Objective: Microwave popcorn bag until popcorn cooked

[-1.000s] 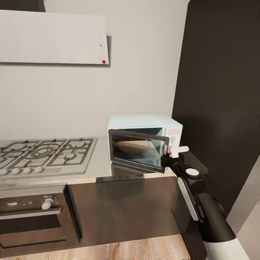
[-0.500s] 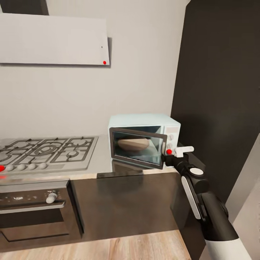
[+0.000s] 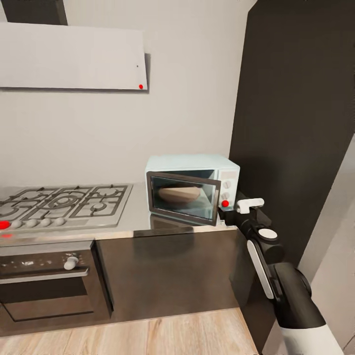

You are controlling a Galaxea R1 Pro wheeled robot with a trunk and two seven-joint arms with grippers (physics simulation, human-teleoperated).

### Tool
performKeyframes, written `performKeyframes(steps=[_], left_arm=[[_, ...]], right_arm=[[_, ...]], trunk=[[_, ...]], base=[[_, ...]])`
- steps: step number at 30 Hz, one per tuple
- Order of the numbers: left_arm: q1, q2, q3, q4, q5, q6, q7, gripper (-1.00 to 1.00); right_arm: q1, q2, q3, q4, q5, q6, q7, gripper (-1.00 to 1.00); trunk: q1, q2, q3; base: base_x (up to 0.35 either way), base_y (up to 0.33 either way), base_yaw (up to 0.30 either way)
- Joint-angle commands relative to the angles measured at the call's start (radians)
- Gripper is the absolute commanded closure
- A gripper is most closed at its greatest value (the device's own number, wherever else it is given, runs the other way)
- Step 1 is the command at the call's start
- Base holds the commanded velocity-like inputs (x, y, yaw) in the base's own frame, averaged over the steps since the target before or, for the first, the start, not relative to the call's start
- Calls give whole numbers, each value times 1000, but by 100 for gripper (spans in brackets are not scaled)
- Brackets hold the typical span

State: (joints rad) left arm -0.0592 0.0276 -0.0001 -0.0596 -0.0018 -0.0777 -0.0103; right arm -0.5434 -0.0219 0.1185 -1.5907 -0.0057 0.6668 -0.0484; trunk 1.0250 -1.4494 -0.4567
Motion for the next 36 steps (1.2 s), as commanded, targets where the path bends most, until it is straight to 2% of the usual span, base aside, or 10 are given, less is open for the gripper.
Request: performKeyframes(steps=[1, 3, 7, 18, 26, 31, 36], left_arm=[[-1, 0, -1, 1, -1, -4, -2, -100], [-1, -1, 0, 1, -1, -4, -2, -100], [-1, -16, 4, 1, 0, -4, -1, -100], [-1, -17, 4, 1, 0, 1, -1, -100], [-1, -17, 4, 1, -1, 4, 1, -100], [-1, -17, 3, 1, -1, 4, 3, -100], [-1, -17, 5, 1, 0, 2, 3, -100]], right_arm=[[-7, -1, 2, -7, 0, 5, -3, -100], [-16, -1, 3, -18, -1, 8, -4, -100], [7, -1, -2, -3, -7, 26, -4, -100], [19, 3, 4, 12, 1, 27, -10, -100], [15, -2, -11, 10, 1, 16, -11, -100], [13, -6, -13, 11, 1, 17, -5, -100], [13, -7, -14, 10, 1, 21, 34, -100]], trunk=[[0, -1, -1], [0, -1, -1], [0, -1, -1], [0, -1, -1], [0, -1, -1], [0, -1, -1], [0, -1, -1]], base=[[0, -1, 0], [0, 0, 0], [34, -80, 0], [30, -49, 0], [66, -62, 0], [5, -1, 0], [228, -36, 0]])
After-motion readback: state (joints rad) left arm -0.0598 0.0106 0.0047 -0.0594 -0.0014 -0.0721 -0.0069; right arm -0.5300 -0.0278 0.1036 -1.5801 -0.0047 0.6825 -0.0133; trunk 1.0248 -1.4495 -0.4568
